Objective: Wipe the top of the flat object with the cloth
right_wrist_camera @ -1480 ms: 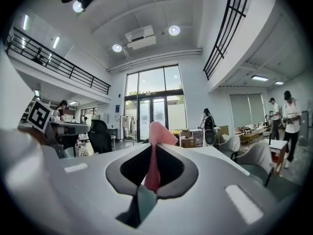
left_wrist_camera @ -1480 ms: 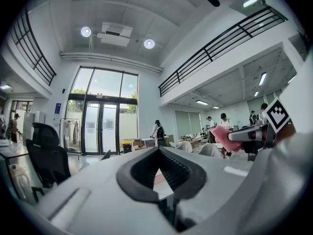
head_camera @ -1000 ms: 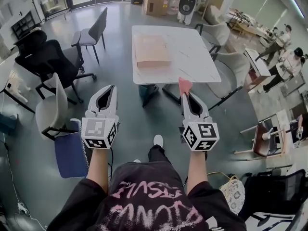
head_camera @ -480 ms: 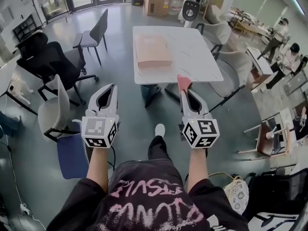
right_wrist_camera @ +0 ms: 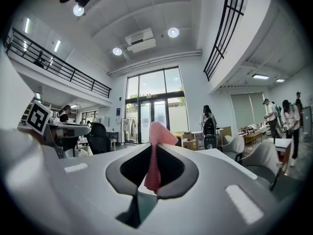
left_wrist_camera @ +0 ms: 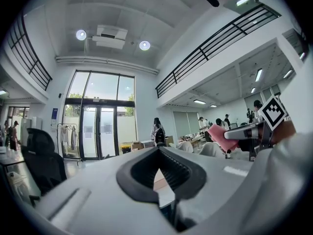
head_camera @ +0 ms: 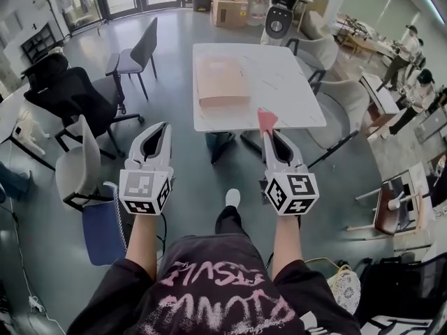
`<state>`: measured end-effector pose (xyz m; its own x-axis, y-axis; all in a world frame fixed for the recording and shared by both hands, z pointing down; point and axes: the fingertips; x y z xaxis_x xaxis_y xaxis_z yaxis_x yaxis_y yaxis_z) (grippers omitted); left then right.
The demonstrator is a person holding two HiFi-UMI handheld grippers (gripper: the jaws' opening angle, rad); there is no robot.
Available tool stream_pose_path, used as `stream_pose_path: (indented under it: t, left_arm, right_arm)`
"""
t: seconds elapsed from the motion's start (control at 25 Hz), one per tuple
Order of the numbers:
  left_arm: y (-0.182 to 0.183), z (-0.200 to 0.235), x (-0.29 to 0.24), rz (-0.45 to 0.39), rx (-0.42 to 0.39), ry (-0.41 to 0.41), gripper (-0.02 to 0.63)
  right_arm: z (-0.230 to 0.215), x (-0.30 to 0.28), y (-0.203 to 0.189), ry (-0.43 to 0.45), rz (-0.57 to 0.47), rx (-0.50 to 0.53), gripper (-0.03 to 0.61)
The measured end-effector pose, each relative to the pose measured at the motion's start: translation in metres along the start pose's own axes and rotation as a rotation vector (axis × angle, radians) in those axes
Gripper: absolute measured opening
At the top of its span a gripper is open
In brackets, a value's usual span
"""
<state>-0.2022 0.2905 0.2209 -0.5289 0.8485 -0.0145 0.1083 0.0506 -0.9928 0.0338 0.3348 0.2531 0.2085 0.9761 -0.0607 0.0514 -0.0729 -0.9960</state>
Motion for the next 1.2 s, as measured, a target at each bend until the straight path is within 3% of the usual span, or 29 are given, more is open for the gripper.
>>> stream_pose_path:
  t: [0.52,1.2]
  left_arm:
    - [0.000,0.022,-0.067,0.011,0.009,0.046,0.000]
    - [-0.030,0.049,-0.135,0.070,0.044,0.075,0.002]
  right_arm:
    - [-0.035,-0.077,0.007,0.049,0.014,-0.006,0.048]
    - [-0.055,-0.156,-0.019,0.096,0.078,-0.040,0.048]
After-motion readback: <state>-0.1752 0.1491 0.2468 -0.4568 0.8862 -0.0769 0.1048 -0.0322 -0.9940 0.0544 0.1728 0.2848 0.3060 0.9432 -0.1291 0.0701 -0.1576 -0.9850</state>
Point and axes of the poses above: the fingertips, and each gripper's own axes: x backward along the fingers, z to its left, y out of its top, and after that the axes turned 1 degree about y, right-handed
